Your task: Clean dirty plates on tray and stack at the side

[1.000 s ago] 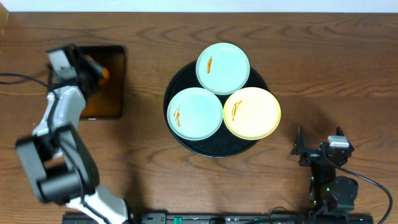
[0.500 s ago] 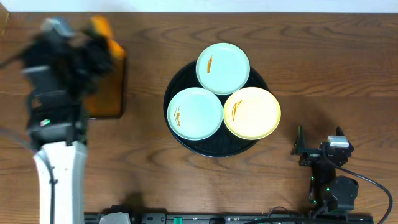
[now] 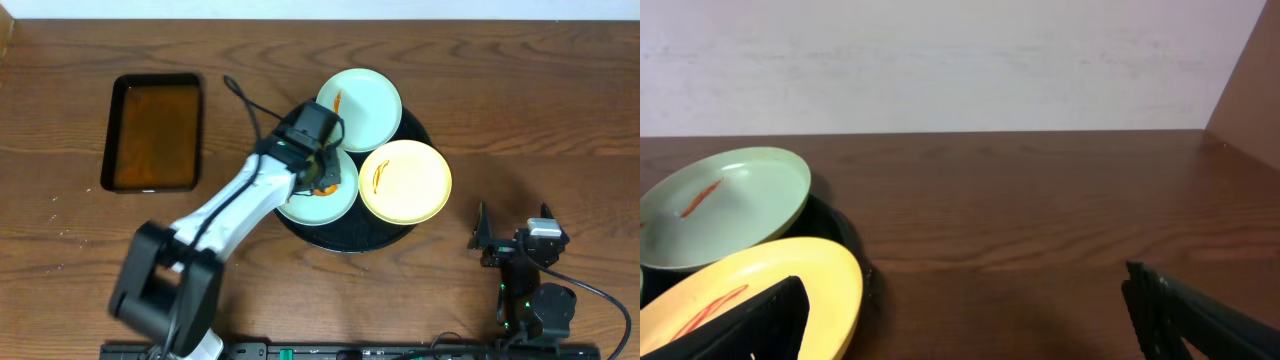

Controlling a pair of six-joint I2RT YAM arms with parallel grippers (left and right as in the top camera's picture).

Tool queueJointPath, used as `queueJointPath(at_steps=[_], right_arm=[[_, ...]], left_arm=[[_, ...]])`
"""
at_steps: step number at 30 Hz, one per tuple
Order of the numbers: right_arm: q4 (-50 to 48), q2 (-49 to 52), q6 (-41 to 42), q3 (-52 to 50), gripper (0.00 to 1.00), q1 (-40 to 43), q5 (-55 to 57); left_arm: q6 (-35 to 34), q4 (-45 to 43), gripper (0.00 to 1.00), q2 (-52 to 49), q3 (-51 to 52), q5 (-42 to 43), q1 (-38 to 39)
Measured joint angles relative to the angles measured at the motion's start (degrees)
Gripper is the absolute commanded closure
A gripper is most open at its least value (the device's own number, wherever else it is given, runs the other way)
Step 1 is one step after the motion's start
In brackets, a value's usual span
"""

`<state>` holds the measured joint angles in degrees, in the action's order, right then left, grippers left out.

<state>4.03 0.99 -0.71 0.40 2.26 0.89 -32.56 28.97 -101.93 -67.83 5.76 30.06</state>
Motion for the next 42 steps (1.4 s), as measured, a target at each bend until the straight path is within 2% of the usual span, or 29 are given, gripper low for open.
queueJointPath(at_steps=[2, 5, 10, 14, 19, 22, 26, 29, 31, 34, 36, 38, 40, 42], right_arm=[[0.0, 0.0, 0.0, 0.0, 0.01, 0.0, 0.0], [0.0, 0.0, 0.0, 0.0, 0.01, 0.0, 0.0], [0.0, 0.0, 0.0, 0.0, 0.01, 0.0, 0.0], [0.0, 0.0, 0.0, 0.0, 0.01, 0.0, 0.0], [0.0, 0.0, 0.0, 0.0, 0.01, 0.0, 0.0], [0.0, 0.0, 0.0, 0.0, 0.01, 0.0, 0.0], [0.0, 0.0, 0.0, 0.0, 0.01, 0.0, 0.0], [-1.6, 0.0, -0.1, 0.0, 0.01, 0.0, 0.2], [-9.7, 0.0, 2.5, 0.0, 0.01, 0.0, -3.1], [-17.9, 0.0, 10.3, 0.0, 0.01, 0.0, -11.8], [-24.8, 0.0, 17.7, 0.0, 0.01, 0.0, -17.5], [-28.4, 0.2, 21.8, 0.2, 0.01, 0.0, -21.8], [-26.9, 2.7, 23.5, 2.7, 0.01, 0.0, -26.9], [-21.1, 10.4, 22.3, 10.3, 0.01, 0.0, -33.4]], left_arm=[[0.2, -0.5, 0.48, -2.6, 0.0, -0.6, 0.3], [0.3, -0.4, 0.46, -3.8, 0.0, -1.2, 0.4], [0.7, -0.6, 0.29, -2.8, 0.0, -1.6, 0.4], [2.7, -0.6, 0.26, 2.2, 0.0, -1.6, 0.4], [7.9, -0.5, 0.23, 16.6, -0.1, -4.8, -0.3], [12.3, 4.5, 0.22, 25.6, -0.8, -12.7, -2.9], [14.7, 14.9, 0.22, 28.0, -1.2, -18.2, -8.9], [15.1, 20.2, 0.22, 26.0, -1.1, -13.5, -15.5], [15.5, 22.2, 0.22, 23.9, -1.0, -8.7, -20.7], [15.7, 23.5, 0.22, 21.8, -1.0, -3.8, -25.3], [15.9, 23.6, 0.22, 21.6, -1.0, -2.3, -26.0], [15.9, 23.6, 0.22, 21.7, -1.0, -0.9, -26.0], [15.9, 23.6, 0.21, 21.7, -1.0, 0.2, -26.0], [15.9, 23.8, 0.22, 21.7, -1.0, 0.4, -26.0]])
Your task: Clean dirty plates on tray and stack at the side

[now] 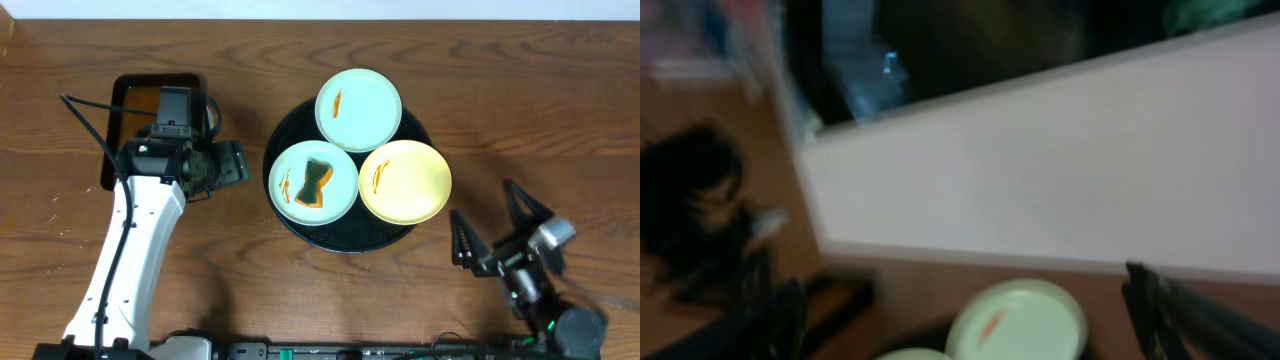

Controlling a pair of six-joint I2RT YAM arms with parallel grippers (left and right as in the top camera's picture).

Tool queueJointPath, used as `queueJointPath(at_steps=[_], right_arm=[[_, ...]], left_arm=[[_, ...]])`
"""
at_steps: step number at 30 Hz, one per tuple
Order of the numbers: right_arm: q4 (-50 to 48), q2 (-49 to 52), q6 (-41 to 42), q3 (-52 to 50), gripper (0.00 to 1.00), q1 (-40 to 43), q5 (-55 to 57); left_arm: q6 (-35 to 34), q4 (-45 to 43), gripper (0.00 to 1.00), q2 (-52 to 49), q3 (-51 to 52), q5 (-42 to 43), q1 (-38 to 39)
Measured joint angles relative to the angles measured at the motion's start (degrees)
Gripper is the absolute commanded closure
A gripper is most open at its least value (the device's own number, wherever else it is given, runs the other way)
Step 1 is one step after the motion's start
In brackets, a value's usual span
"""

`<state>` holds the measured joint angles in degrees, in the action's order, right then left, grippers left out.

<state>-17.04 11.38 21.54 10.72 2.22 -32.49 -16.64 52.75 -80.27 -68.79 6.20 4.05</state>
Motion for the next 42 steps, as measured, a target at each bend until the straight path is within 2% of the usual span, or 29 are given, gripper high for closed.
queueJointPath(at_steps=[1, 4, 6, 8, 9, 11, 12, 15, 18, 21, 23, 24, 26, 28, 29, 30, 31, 32, 33, 36, 39, 40, 41, 42], right_arm=[[4.4, 4.2, -1.3, 4.6, 0.01, -0.1, -2.9], [23.5, 27.3, -7.4, 28.7, 0.01, -0.3, -20.0], [29.6, 38.5, -9.3, 38.8, 0.01, -0.9, -28.7], [31.3, 51.9, -10.6, 48.3, 0.01, -2.5, -39.2], [29.7, 58.9, -10.9, 51.5, 0.01, -4.3, -44.5], [24.6, 64.9, -9.8, 53.4, 0.01, -6.1, -48.2], [19.4, 69.9, -7.4, 55.2, 0.01, -8.1, -50.1], [4.9, 76.6, -0.2, 56.1, 0.01, -12.7, -51.5], [1.3, 78.2, 6.3, 56.2, 0.01, -18.4, -48.1], [13.1, 77.9, 7.1, 57.2, 0.01, -22.3, -37.4], [26.8, 77.8, 4.9, 57.6, 0.01, -24.0, -21.4], [32.5, 77.9, 4.2, 57.6, 0.01, -25.3, -9.8], [39.0, 78.3, 1.9, 57.5, 0.01, -28.1, 10.3], [38.7, 78.3, -1.2, 57.5, 0.01, -29.5, 14.8], [37.7, 78.3, -2.8, 57.5, 0.37, -30.3, 15.6], [37.0, 78.3, -3.8, 57.5, 0.52, -30.9, 15.6], [36.0, 78.3, -4.5, 57.4, 0.72, -31.5, 15.6], [34.9, 78.3, -4.6, 57.5, 0.68, -31.8, 16.0], [35.2, 78.3, -3.7, 57.5, 0.58, -32.2, 17.3], [39.9, 79.3, -1.5, 57.8, 0.51, -32.2, 21.4], [58.1, 86.6, -3.9, 66.1, 0.47, -31.4, 18.8], [64.8, 90.2, -5.5, 70.7, 0.52, -31.1, 17.3], [72.1, 95.1, -7.5, 77.2, 0.48, -30.7, 15.9], [76.2, 97.9, -8.3, 81.4, 0.33, -30.5, 16.0]], left_arm=[[0.0, -0.1, 0.22, 0.0, 0.0, 0.2, 0.0], [0.0, 0.2, 0.22, 0.0, 0.0, 0.6, 0.0], [0.0, 0.5, 0.22, 0.1, 0.0, 0.7, 0.0], [0.0, 1.2, 0.22, 0.1, 0.0, 0.8, 0.0], [0.0, 1.6, 0.22, 0.1, 0.0, 0.9, 0.0], [0.0, 2.4, 0.22, 0.1, 0.0, 1.0, 0.0], [0.0, 3.0, 0.22, 0.1, 0.0, 1.0, 0.0], [0.0, 3.7, 0.22, 0.1, 0.0, 1.0, 0.0], [0.0, 3.9, 0.22, 0.1, 0.0, 1.0, 0.0], [0.0, 3.9, 0.22, 0.1, 0.0, 1.0, 0.0], [0.0, 4.0, 0.22, 0.1, 0.0, 1.0, 0.0], [0.0, 4.2, 0.22, 0.1, 0.0, 1.0, 0.0], [0.0, 4.2, 0.21, 0.1, 0.0, 1.0, 0.0], [0.0, 4.2, 0.21, 0.1, 0.0, 1.0, 0.0], [0.0, 4.1, 0.21, 0.1, 0.0, 1.0, 0.0], [0.0, 4.2, 0.21, 0.1, 0.0, 1.0, 0.0], [0.0, 4.2, 0.21, 0.1, 0.0, 1.0, 0.0], [0.0, 4.5, 0.21, 0.1, 0.0, 1.0, 0.0], [0.0, 4.6, 0.21, 0.1, 0.0, 1.0, 0.0], [0.0, 5.0, 0.21, 0.1, 0.0, 1.0, 0.0], [0.0, 4.7, 0.21, 0.1, 0.0, 1.0, 0.0], [0.0, 4.4, 0.21, 0.1, 0.0, 1.0, 0.0], [-0.2, 4.0, 0.21, 0.1, 0.0, 1.0, 0.0], [-0.5, 3.9, 0.21, 0.1, 0.0, 1.0, 0.0]])
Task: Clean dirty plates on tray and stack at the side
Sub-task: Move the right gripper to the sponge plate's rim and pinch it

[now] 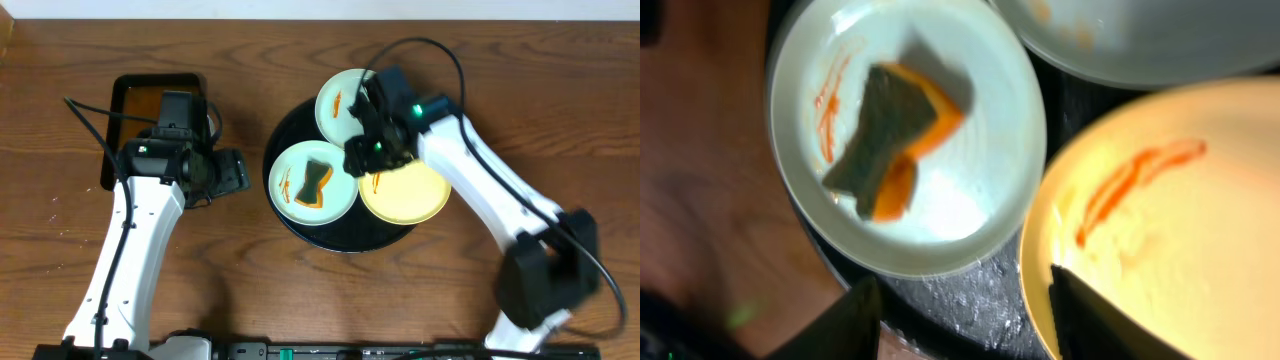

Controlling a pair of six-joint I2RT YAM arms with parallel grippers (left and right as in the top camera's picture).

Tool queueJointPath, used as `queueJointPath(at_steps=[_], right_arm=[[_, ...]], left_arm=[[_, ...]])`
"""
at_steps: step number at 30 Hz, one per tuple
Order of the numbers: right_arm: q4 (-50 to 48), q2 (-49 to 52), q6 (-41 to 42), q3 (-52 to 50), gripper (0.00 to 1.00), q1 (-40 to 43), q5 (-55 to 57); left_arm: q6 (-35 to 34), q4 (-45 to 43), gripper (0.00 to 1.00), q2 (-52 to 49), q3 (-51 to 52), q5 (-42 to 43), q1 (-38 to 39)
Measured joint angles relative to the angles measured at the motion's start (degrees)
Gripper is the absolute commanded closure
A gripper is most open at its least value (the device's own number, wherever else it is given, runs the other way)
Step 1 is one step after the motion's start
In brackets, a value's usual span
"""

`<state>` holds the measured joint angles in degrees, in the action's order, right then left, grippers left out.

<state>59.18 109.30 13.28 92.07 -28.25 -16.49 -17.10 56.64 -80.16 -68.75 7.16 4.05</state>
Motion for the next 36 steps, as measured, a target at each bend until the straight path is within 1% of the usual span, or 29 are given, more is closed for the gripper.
queueJointPath(at_steps=[1, 2, 4, 5, 6, 8, 9, 10, 12, 13, 15, 17, 20, 23, 26, 32, 34, 36], right_arm=[[2.2, 2.5, -0.7, 3.8, 0.20, 0.0, 0.2], [2.4, 4.7, -1.6, 7.2, 0.01, -0.1, 0.6], [-0.9, 6.7, -2.3, 10.1, 0.01, -0.9, 1.6], [-2.5, 7.0, -2.6, 10.2, 0.03, -1.7, 2.4], [-3.8, 7.2, -2.5, 10.2, 0.11, -2.4, 3.7], [-5.8, 8.0, -2.0, 10.2, 0.47, -4.2, 7.3], [-5.8, 8.9, -1.0, 10.1, 0.60, -5.2, 10.7], [-5.5, 9.3, 0.0, 10.1, 0.60, -5.5, 12.8], [-4.3, 10.6, 1.9, 9.8, 0.49, -5.7, 17.0], [-4.2, 10.9, 2.1, 9.7, 0.49, -5.7, 17.7], [-3.6, 11.8, 2.9, 9.7, 0.61, -5.6, 19.6], [-3.1, 12.2, 3.7, 9.7, 0.66, -5.5, 20.3], [-4.3, 12.2, 5.2, 9.0, 0.65, -5.5, 20.6], [-8.0, 12.2, 5.8, 6.2, 0.68, -5.5, 20.6], [-9.6, 12.2, 6.0, 3.5, 0.73, -5.4, 20.6], [-14.4, 12.2, 5.6, 0.7, 0.70, -5.4, 20.2], [-15.5, 12.2, 5.6, -0.2, 0.70, -5.4, 20.1], [-16.6, 12.2, 5.5, -1.8, 0.74, -5.4, 20.0]], left_arm=[[-0.1, 0.0, 0.21, 0.0, 0.0, 0.1, 0.0], [-0.5, 0.0, 0.21, 0.0, 0.0, 0.1, 0.0], [-0.9, 0.2, 0.21, 0.0, 0.0, 0.0, 0.0], [-1.1, 0.6, 0.21, 0.0, 0.0, 0.0, 0.0], [-1.1, 0.8, 0.21, 0.0, 0.0, 0.0, 0.0], [-1.1, 1.1, 0.21, 0.0, 0.0, 0.0, 0.0], [-1.1, 1.1, 0.21, 0.0, 0.0, 0.0, 0.0], [-1.1, 1.1, 0.21, 0.0, 0.0, 0.0, 0.0], [-1.1, 1.1, 0.21, 0.0, 0.0, 0.0, 0.0], [-1.1, 1.1, 0.21, 0.0, 0.0, 0.0, 0.0], [-1.1, 1.1, 0.21, 0.0, 0.0, 0.0, 0.0], [-1.1, 1.1, 0.21, 0.0, 0.0, 0.0, 0.0], [-1.1, 1.1, 0.21, 0.0, 0.0, 0.0, 0.0], [-1.1, 1.1, 0.21, 0.0, 0.0, 0.0, 0.0], [-1.1, 1.2, 0.21, 0.0, 0.0, 0.0, 0.0], [-1.1, 1.2, 0.21, 0.0, 0.0, 0.0, 0.0], [-1.1, 1.2, 0.21, 0.0, 0.0, 0.0, 0.0], [-1.1, 1.2, 0.21, 0.0, 0.0, 0.0, 0.0]])
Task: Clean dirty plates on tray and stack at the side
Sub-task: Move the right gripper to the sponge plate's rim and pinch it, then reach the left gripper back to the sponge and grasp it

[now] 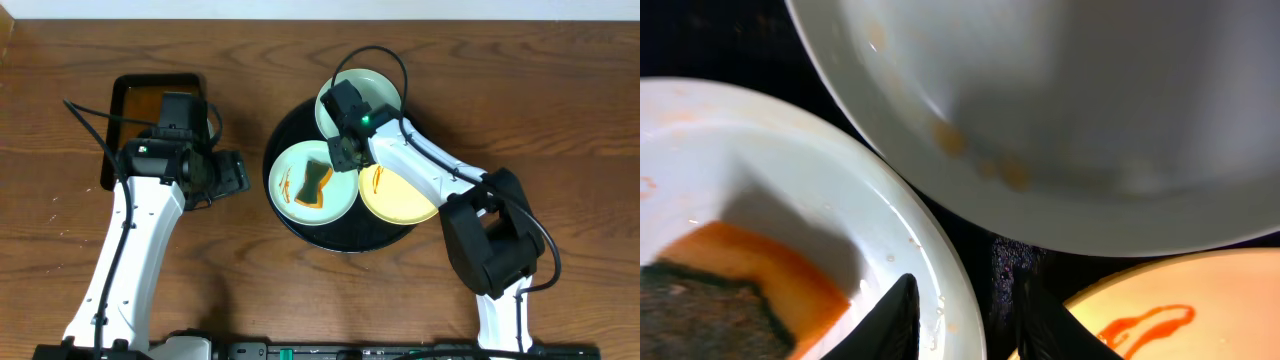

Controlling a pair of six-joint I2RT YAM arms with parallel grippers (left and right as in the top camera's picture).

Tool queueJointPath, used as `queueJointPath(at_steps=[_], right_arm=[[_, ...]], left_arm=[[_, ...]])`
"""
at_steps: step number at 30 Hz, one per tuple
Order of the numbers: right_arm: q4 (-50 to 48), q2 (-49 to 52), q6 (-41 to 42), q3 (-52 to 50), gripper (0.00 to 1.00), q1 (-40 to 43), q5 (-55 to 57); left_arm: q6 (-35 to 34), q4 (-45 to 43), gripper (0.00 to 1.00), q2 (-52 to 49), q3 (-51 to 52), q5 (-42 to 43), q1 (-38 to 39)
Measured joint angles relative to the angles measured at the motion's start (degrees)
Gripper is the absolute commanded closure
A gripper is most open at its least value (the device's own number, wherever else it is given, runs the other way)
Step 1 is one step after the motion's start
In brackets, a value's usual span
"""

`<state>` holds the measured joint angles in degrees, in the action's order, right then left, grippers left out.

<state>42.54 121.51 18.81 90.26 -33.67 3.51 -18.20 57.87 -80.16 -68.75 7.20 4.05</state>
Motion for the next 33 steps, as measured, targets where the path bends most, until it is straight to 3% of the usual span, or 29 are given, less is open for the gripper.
queueJointPath(at_steps=[7, 15, 22, 27, 33], right_arm=[[-2.6, 0.0, -0.4, -2.1, 0.84, 0.0, -0.1], [-5.1, 0.0, -0.5, -4.3, 0.83, 0.0, -0.1], [-6.0, 0.0, -0.6, -5.0, 0.91, 0.0, -0.4], [-6.0, 0.0, -1.2, -5.0, 0.99, 0.0, -0.6], [-5.7, -0.2, -2.0, -4.9, 0.99, 0.0, -1.0]], left_arm=[[0.0, 0.0, 0.21, 0.0, 0.0, 0.0, 0.0], [0.0, 0.0, 0.21, 0.0, 0.0, 0.0, 0.0], [0.0, -0.1, 0.21, 0.0, 0.0, 1.6, 0.0], [0.0, -1.7, 0.21, 0.0, 0.0, 3.8, 0.2], [0.7, -7.5, 0.21, -4.7, 0.0, 7.2, 4.0]])
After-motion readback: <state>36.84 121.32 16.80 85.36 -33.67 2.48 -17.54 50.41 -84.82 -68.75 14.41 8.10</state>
